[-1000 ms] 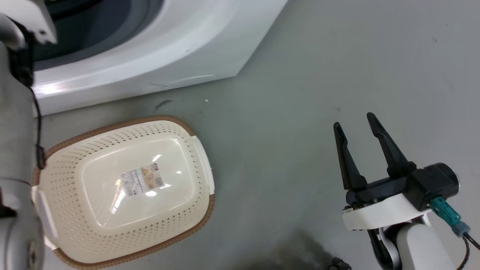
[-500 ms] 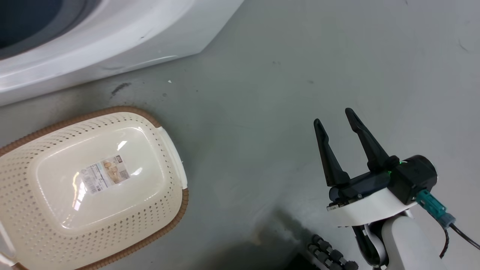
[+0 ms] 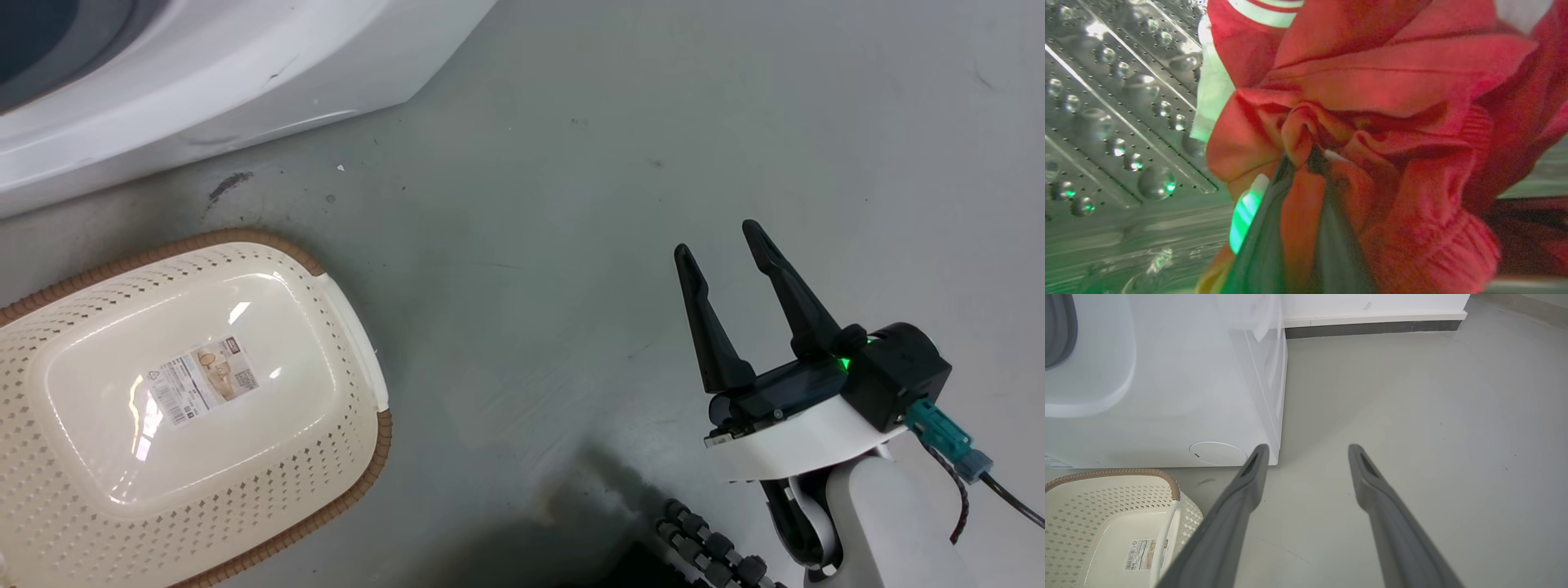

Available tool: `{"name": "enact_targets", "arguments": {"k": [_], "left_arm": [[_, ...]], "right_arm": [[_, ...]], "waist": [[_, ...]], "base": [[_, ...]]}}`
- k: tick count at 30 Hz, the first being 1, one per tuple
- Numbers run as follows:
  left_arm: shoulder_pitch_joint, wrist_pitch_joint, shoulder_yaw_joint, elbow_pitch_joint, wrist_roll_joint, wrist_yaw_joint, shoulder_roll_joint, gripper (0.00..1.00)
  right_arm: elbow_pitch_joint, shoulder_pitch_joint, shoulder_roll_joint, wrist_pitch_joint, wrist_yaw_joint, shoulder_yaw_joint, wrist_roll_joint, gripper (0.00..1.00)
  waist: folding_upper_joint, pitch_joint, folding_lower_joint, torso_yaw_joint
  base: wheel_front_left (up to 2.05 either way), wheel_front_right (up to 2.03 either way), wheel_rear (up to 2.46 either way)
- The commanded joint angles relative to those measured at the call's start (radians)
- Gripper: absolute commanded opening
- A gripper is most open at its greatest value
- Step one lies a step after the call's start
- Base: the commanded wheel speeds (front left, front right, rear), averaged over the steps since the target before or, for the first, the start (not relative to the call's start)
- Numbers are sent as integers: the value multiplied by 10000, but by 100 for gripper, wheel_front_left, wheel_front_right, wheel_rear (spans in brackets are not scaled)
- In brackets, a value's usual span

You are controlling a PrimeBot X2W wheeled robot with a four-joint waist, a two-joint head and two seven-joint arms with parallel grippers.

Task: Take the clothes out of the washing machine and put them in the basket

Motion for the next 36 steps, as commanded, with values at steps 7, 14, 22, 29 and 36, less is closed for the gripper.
{"name": "enact_targets", "arguments": {"k": [7,14,22,29,36], "left_arm": [[1158,-1509,194,-1087,-227,616,58,0],[2258,-3822,367,-1448,-560,851,-87,0],[3453,-6123,564,-655,-1112,957,-724,0],[4523,-7449,813,199,-1685,803,-1285,0],[5539,-7987,859,419,-2041,619,-1903,0]], "right_arm": [[30,-89,27,-19,-9,-187,-59,100],[-34,152,27,-20,-9,-498,-297,100],[135,519,19,-7,-9,-767,-469,100],[99,1111,19,235,-10,-1160,-647,100],[-171,1787,21,609,-9,-1542,-772,100]], "waist": [[-1,-494,0,176],[-1,-1327,0,588],[-1,-2656,0,1050],[-1,-3939,0,1380],[-1,-5141,0,1796]], "base": [[0,0,0],[0,0,0],[0,0,0],[0,0,0],[0,0,0]]}}
